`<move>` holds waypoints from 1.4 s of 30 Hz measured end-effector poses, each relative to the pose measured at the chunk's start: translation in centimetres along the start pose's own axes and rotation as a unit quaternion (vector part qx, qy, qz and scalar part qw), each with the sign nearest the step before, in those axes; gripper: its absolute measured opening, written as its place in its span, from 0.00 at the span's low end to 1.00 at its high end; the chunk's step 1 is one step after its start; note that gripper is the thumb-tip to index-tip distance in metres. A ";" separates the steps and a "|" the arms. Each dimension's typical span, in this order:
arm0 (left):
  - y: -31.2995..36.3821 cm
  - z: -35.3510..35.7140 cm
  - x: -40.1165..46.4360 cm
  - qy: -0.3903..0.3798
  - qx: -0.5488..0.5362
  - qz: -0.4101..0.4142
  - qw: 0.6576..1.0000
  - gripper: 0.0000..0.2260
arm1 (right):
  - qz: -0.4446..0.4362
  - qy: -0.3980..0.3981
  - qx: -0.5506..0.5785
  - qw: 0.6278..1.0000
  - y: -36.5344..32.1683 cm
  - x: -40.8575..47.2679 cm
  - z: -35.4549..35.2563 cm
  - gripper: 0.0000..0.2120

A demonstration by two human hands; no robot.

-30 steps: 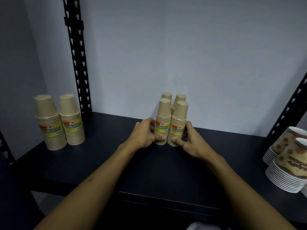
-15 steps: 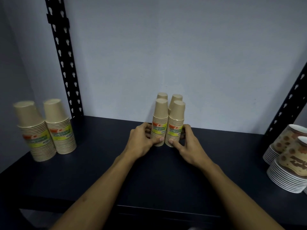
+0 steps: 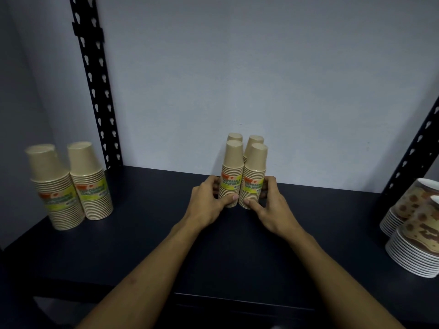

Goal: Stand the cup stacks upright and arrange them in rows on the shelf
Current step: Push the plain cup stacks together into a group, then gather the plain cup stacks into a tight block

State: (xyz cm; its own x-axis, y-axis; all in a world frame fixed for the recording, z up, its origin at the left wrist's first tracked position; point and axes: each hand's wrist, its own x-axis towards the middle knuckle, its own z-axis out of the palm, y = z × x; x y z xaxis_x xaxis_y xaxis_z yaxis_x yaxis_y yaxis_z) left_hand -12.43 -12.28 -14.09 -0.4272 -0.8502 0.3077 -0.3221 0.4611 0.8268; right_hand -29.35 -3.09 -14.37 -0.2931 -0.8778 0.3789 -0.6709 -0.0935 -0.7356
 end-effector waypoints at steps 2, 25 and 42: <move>0.0 0.1 0.0 0.000 0.004 0.004 1.000 0.26 | 0.001 0.000 0.002 1.000 0.0 0.0 0.0 0.25; -0.4 0.2 -0.2 -0.001 0.044 0.008 0.999 0.28 | 0.024 -0.002 -0.036 0.999 -0.3 -0.2 0.1 0.25; 0.7 -1.5 -6.9 -0.072 0.300 -0.025 0.951 0.34 | 0.134 -0.062 -0.341 0.928 -2.9 -5.7 0.1 0.27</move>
State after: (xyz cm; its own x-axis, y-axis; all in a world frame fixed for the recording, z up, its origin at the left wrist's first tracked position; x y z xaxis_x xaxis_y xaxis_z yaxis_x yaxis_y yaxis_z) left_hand -8.43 -6.48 -14.95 -0.4959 -0.8512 0.1717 -0.7504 0.5196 0.4085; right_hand -25.69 2.11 -14.49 -0.4601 -0.8777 0.1343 -0.8724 0.4187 -0.2520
